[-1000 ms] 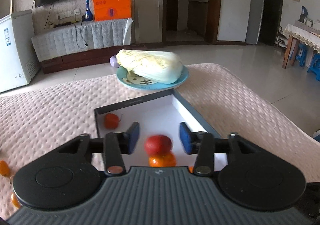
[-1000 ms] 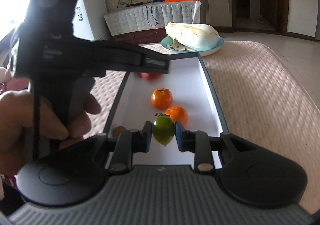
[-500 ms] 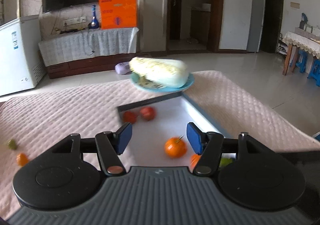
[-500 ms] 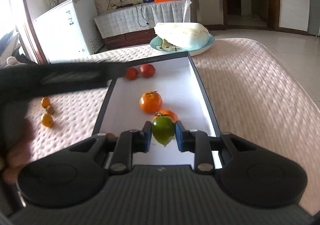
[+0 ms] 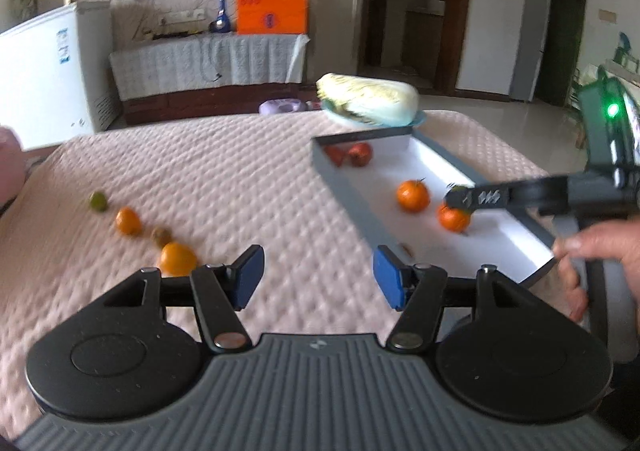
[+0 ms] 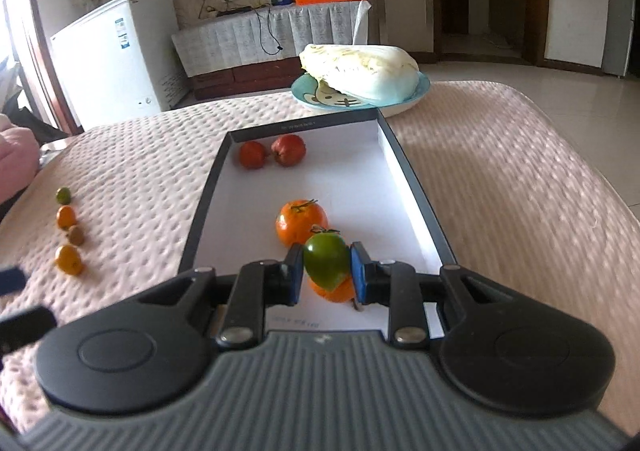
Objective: Organize fruits
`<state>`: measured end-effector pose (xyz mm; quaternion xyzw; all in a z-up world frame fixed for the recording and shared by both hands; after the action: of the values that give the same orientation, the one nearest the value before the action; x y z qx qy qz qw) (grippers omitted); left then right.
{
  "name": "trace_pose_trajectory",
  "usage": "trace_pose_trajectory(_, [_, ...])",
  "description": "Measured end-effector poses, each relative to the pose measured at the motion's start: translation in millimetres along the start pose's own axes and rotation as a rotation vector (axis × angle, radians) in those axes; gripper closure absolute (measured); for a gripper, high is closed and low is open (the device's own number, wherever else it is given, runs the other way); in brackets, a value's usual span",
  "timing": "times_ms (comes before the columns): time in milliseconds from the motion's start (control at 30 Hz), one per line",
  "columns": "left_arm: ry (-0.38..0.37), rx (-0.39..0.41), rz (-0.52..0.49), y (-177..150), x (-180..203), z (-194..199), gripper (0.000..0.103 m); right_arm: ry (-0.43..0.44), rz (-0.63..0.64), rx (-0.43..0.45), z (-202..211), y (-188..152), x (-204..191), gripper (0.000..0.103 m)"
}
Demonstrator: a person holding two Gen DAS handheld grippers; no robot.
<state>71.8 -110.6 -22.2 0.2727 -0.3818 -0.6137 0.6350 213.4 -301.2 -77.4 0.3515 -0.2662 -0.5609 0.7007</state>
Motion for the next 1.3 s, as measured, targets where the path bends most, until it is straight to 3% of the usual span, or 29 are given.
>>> trace_pose_trajectory(233, [0.071,0.016,-0.008,-2.0,-27.0,-4.4,0.037,-0.032,-0.017,0.012,-3.5,3.8,-3.2,0.073])
trace_pose_trajectory(367, [0.06,0.015,0.018,0.1,-34.7,-2.8,0.037,-0.031,0.009,0.072,4.2,12.6,-11.4,0.061])
trace_pose_trajectory(600, [0.072,0.023,0.038,4.3,-39.4,-2.9,0.037,0.007,0.002,0.184,21.6,29.8,-24.4,0.061])
trace_pose_trajectory(800, [0.089,0.024,0.058,5.5,-48.8,-2.7,0.037,0.059,0.032,0.229,27.3,37.9,-45.2,0.061])
trace_pose_trajectory(1033, [0.124,0.031,0.084,6.7,-66.6,1.6,0.037,0.146,0.103,0.222,24.0,36.2,-86.3,0.061])
trace_pose_trajectory(1300, [0.177,0.035,0.125,6.9,-99.6,7.8,0.037,0.308,0.245,0.126,6.8,18.3,-156.4,0.061])
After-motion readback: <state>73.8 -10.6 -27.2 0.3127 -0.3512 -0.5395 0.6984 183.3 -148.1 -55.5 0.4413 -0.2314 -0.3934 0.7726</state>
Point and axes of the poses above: each gripper's, at about its wrist camera, not at the fingertips, and z roughly against the way its jaws point, x to its right, y to its top, the point moved 9 cm from there along -z, roughly the way its jaws point, and after that the axes turned 7 degrees about z, right-handed, at the moved point
